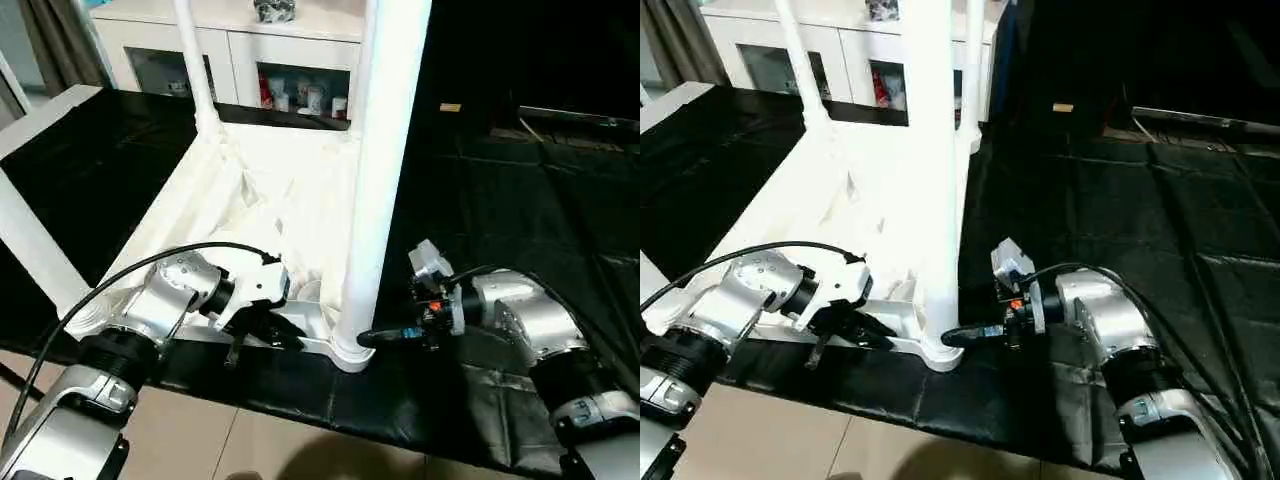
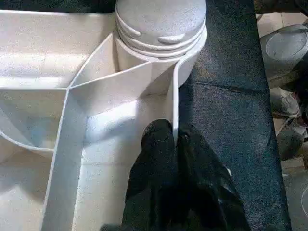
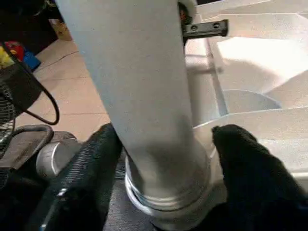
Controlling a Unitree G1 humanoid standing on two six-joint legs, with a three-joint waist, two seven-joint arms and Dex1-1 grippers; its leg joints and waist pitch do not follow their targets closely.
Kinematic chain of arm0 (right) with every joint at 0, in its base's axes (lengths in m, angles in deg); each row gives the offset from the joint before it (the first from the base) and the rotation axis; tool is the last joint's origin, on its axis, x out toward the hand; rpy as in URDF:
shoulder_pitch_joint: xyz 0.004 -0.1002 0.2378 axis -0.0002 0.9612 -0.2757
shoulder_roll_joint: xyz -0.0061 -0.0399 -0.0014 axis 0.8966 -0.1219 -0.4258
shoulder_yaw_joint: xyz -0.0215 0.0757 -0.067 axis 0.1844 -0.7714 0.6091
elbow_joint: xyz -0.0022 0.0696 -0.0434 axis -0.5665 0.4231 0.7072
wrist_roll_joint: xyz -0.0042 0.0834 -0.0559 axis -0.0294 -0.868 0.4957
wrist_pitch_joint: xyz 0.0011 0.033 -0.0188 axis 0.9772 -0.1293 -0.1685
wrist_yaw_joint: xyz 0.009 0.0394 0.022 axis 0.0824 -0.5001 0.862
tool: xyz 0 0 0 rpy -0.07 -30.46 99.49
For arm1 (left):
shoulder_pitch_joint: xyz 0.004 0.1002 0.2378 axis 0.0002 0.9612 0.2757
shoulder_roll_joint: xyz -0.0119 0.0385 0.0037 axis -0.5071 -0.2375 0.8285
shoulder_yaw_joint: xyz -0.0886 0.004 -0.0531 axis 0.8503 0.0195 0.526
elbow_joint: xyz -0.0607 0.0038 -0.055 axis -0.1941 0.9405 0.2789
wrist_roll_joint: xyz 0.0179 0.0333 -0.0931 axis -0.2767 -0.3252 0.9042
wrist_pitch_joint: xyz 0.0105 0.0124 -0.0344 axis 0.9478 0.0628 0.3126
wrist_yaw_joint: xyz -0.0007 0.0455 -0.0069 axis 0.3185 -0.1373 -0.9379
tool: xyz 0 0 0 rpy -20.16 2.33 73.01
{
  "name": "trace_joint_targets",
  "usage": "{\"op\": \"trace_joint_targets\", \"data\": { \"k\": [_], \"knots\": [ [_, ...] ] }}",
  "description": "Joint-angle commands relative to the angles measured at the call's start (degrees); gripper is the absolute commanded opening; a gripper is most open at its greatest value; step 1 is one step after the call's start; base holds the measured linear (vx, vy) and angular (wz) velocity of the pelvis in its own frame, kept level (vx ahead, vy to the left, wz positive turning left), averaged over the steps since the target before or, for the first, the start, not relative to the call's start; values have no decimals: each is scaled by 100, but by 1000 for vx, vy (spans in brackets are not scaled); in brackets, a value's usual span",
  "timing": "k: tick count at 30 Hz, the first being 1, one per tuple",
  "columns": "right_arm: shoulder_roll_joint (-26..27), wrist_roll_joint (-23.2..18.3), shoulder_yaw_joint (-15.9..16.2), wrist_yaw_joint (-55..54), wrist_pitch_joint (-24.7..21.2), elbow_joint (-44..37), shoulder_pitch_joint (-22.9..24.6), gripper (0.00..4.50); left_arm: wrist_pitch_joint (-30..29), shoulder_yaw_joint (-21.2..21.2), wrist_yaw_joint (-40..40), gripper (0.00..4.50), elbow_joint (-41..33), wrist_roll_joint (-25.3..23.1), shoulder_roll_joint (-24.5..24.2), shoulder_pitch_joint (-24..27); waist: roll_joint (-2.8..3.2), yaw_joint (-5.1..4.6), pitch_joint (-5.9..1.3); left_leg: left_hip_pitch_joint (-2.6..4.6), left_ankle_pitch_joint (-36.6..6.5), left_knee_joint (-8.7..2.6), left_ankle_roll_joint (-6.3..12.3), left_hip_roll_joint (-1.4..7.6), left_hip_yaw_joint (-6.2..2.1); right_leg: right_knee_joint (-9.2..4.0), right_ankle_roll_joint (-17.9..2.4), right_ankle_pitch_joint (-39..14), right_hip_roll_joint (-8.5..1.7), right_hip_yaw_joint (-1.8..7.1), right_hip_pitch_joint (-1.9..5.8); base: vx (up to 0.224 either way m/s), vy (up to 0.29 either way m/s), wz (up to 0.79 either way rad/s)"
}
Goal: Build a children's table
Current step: Rotate leg to tighten
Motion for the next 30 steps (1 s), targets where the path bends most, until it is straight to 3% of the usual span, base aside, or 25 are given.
{"op": "trace_joint_targets", "data": {
  "k": [1, 9, 20, 25, 28, 30],
  "knots": [
    [-6, 33, -17, -9, 83, 4, -121, 297, 102, -180, 336, 0, -222, 41, 44, 4, -36, -39, -398, -11, -689, -360, 383, 49, 62, -304, -1267, -975, -342, 277, 347, 0, 0, 0],
    [74, -26, 22, 39, 95, 26, -79, 217, 122, -208, 338, 0, -212, 57, 27, 10, -28, -41, -399, -18, -719, -356, 374, 43, 60, -308, -1241, -1015, -340, 274, 353, 0, 0, 0],
    [101, -87, 18, 126, 2, -110, 37, 200, 72, -206, 296, 0, -245, 68, 19, 31, 3, -41, -399, -12, -811, -351, 335, 39, 55, -311, -1246, -1059, -333, 275, 350, 0, 0, 0],
    [136, -211, 21, 35, -233, -473, 317, 199, -193, -97, -226, 0, -109, -24, 186, -38, 0, -29, -397, -9, -767, -349, 348, 45, 58, -306, -1250, -961, -321, 284, 346, 0, 0, 0],
    [291, -213, -74, -412, -363, -572, 447, 199, -426, -2, -620, 0, -13, -60, 347, -105, -10, -18, -376, 11, -935, -358, 301, 35, 66, -346, -1182, -1271, -326, 275, 327, 0, 0, 0],
    [501, -122, -191, -1006, -370, -499, 481, 198, -651, 96, -923, 0, 35, -35, 513, -167, -27, -39, -332, 13, -1179, -378, 217, 8, 71, -425, -990, -1932, -344, 262, 320, 0, 0, 0]
  ]
}}
